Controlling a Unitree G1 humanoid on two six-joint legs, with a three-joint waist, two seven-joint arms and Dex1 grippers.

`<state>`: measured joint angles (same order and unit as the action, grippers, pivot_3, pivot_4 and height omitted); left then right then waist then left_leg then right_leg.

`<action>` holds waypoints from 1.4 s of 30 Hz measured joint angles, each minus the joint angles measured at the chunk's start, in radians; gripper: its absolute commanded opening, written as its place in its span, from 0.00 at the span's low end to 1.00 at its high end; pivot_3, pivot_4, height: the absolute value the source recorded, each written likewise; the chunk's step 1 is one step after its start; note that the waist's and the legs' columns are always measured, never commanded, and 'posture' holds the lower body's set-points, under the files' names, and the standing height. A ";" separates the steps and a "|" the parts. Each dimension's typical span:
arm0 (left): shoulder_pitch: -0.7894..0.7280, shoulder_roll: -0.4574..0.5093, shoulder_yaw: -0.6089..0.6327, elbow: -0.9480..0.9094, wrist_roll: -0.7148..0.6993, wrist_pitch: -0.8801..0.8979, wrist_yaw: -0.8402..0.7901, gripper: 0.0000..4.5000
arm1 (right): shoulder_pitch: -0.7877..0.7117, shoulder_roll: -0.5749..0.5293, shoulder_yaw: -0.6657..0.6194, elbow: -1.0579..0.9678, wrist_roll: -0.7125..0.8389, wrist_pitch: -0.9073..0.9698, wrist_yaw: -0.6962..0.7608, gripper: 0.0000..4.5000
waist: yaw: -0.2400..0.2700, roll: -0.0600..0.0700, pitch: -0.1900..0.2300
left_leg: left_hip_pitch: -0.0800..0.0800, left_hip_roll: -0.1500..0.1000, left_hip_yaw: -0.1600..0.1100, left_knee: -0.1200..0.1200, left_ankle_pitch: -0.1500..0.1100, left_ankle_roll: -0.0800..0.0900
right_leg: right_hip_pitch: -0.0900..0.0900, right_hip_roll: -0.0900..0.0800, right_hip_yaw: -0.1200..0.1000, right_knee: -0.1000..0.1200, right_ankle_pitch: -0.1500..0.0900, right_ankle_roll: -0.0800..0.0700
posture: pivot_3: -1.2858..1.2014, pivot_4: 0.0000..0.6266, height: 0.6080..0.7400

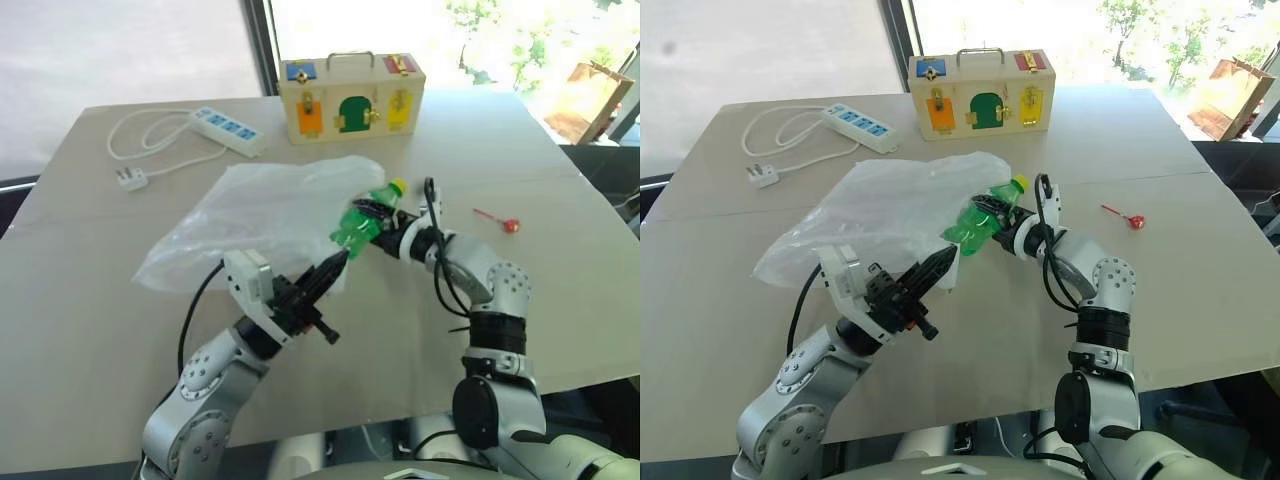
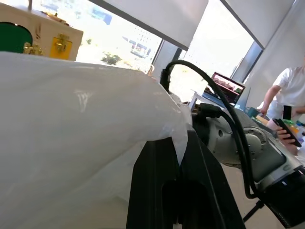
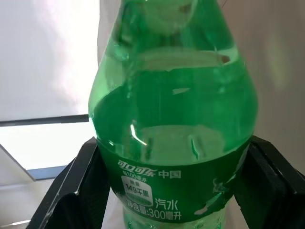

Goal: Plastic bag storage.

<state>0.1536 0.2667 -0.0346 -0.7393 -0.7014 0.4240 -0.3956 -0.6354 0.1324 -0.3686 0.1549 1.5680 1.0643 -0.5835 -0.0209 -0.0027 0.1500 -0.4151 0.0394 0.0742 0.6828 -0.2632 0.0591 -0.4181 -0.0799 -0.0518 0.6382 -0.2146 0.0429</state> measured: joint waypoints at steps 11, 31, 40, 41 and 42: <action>-0.069 0.069 -0.088 0.002 -0.029 0.019 -0.114 0.00 | 0.028 0.002 0.181 -0.007 0.203 -0.054 -0.134 0.69 | 0.001 0.000 0.000 | 0.000 0.001 0.000 0.000 0.000 0.000 | 0.000 -0.001 0.000 -0.001 -0.002 -0.002 | 0.52 0.24 1.00; 0.042 0.128 -0.068 0.043 -0.033 -0.016 -0.190 0.00 | -0.047 -0.203 0.364 0.028 -0.240 -0.011 0.394 0.99 | -0.008 0.003 0.003 | -0.002 0.001 0.000 -0.001 0.000 0.000 | -0.002 -0.002 0.000 -0.004 -0.002 -0.003 | 0.52 0.24 1.00; 0.179 0.109 0.125 0.019 -0.187 -0.031 -0.135 0.00 | 0.022 -0.609 0.503 -0.068 -0.786 -0.359 1.055 0.99 | 0.000 0.003 0.006 | -0.002 0.001 0.004 -0.007 -0.001 0.001 | -0.004 0.001 0.003 -0.010 -0.002 -0.002 | 0.52 0.24 1.00; 0.193 0.115 0.131 0.019 -0.195 -0.030 -0.138 0.00 | 0.017 -0.618 0.518 -0.062 -0.850 -0.422 1.091 0.99 | 0.002 0.003 0.006 | -0.002 0.001 0.004 -0.007 -0.001 0.001 | -0.004 0.001 0.003 -0.010 -0.002 -0.003 | 0.52 0.24 1.00; 0.198 0.120 0.138 0.018 -0.203 -0.030 -0.140 0.00 | 0.006 -0.615 0.545 -0.041 -0.924 -0.499 1.118 0.99 | 0.002 0.003 0.006 | -0.002 0.001 0.004 -0.007 -0.001 0.001 | -0.004 0.002 0.003 -0.010 -0.002 -0.003 | 0.52 0.24 1.00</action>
<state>0.3520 0.3863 0.1029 -0.7210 -0.9042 0.3937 -0.5357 -0.6299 -0.4826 0.1765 0.1141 0.6436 0.5653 0.5347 -0.0187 0.0002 0.1560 -0.4169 0.0408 0.0786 0.6757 -0.2639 0.0603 -0.4218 -0.0781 -0.0490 0.6283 -0.2168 0.0399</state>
